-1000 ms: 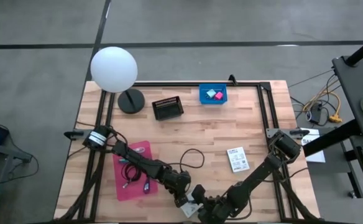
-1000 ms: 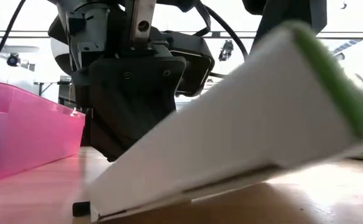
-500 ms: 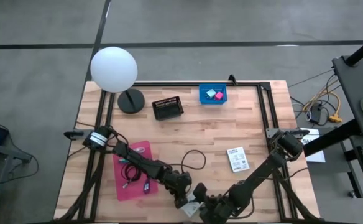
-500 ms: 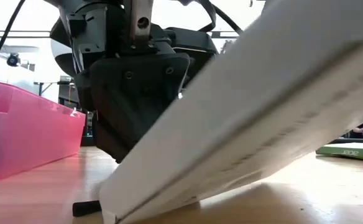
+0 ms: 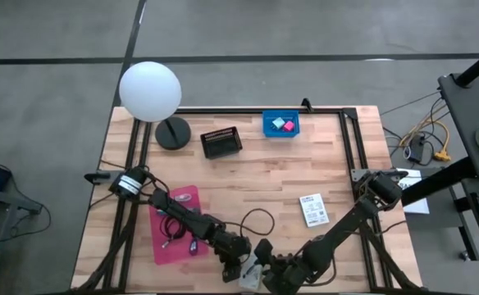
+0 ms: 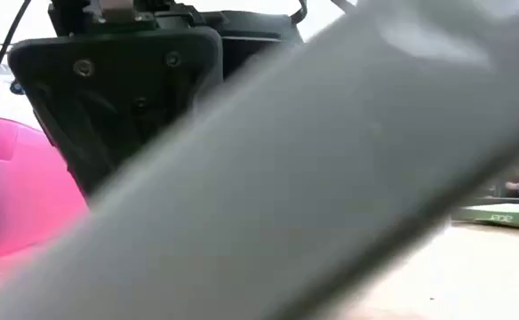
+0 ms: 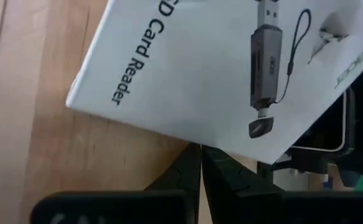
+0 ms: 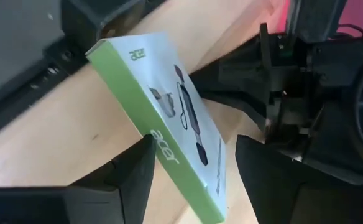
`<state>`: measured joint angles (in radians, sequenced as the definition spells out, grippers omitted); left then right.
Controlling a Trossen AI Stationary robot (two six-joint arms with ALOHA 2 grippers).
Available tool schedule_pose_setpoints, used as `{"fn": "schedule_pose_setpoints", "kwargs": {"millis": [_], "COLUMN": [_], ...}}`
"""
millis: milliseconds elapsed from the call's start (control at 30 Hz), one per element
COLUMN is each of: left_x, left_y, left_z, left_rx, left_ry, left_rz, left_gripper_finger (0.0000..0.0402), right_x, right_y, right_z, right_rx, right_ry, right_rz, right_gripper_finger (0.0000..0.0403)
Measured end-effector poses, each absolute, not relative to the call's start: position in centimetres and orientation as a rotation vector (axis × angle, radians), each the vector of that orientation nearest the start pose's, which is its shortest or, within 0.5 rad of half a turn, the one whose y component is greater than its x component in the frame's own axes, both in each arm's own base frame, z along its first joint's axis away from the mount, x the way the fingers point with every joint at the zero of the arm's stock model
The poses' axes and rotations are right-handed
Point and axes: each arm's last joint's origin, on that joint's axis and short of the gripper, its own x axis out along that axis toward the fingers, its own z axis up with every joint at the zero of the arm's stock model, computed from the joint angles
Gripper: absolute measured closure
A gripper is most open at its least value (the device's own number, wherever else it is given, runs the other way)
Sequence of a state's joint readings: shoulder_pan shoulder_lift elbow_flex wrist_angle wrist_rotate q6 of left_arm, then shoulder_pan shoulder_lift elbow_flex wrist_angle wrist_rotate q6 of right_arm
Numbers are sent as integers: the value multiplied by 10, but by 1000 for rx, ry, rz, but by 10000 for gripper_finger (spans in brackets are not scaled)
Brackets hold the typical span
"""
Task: Pick and place items into bin
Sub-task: Put the bottom card reader box into the black bin
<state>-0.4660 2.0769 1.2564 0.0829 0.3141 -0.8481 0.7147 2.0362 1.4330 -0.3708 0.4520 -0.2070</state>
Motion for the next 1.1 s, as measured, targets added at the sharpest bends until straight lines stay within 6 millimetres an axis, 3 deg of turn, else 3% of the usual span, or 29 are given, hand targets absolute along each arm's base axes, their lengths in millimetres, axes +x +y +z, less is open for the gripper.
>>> {"fn": "schedule_pose_setpoints", "kwargs": {"millis": [367,1100], "left_x": [381,378], "left_y": [-201,-209], "left_z": [135,140], "left_rx": [-692,-619], "left_ry": [978,934], "left_rz": [-381,-468], "left_gripper_finger": [401,401], "right_x": [334,333], "right_y": [275,276], "right_z": [183,187], "right_rx": [-635,-815], "right_ry": [766,710], "right_rz": [399,560], "right_gripper_finger": [205,205]}}
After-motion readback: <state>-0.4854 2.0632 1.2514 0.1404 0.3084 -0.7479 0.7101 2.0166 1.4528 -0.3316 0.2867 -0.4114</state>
